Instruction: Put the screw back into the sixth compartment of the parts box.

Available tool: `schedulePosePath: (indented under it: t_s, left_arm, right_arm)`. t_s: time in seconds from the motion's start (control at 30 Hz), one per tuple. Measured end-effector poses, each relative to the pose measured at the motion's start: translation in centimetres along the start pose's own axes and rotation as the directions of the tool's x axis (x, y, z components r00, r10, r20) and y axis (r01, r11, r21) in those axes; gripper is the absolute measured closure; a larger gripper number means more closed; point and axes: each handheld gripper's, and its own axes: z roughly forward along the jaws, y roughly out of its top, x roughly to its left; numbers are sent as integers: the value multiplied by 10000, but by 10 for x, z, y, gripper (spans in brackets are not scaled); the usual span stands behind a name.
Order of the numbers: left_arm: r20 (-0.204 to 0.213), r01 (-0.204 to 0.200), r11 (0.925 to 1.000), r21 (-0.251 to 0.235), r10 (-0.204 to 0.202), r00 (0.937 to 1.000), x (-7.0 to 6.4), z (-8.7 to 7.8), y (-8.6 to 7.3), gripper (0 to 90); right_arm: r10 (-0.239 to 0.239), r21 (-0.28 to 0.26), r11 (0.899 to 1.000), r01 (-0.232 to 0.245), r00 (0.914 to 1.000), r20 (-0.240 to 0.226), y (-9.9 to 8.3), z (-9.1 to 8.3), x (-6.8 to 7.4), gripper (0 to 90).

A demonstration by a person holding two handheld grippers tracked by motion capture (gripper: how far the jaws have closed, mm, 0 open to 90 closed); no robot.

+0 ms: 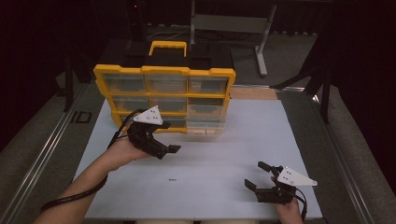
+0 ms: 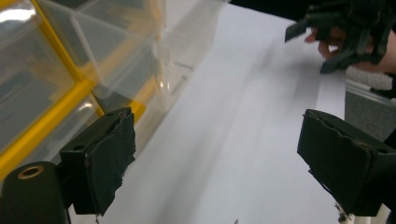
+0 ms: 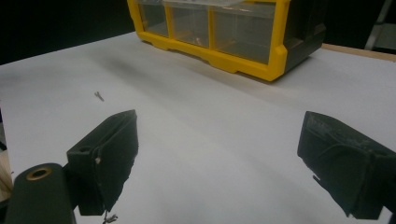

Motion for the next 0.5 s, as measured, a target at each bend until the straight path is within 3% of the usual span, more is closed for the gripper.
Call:
schedulePosePath:
  t_s: [0.2,0.3,0.5]
  left_arm:
    - [198,-441,9988,222,437,9988,-8,10,-22,146]
    - [381,-477,9983,333,465,9982,-11,16,-31,152]
    - [676,-841,9923,910,781,9947,-19,30,-47,205]
  right_arm:
    - [20,34,10000,-20,10000,9,0,0,0,124]
    - [5,70,10000,-5,10000,17,0,0,0,124]
    - [-4,85,10000,4,10000,-2,-1,1,0,124]
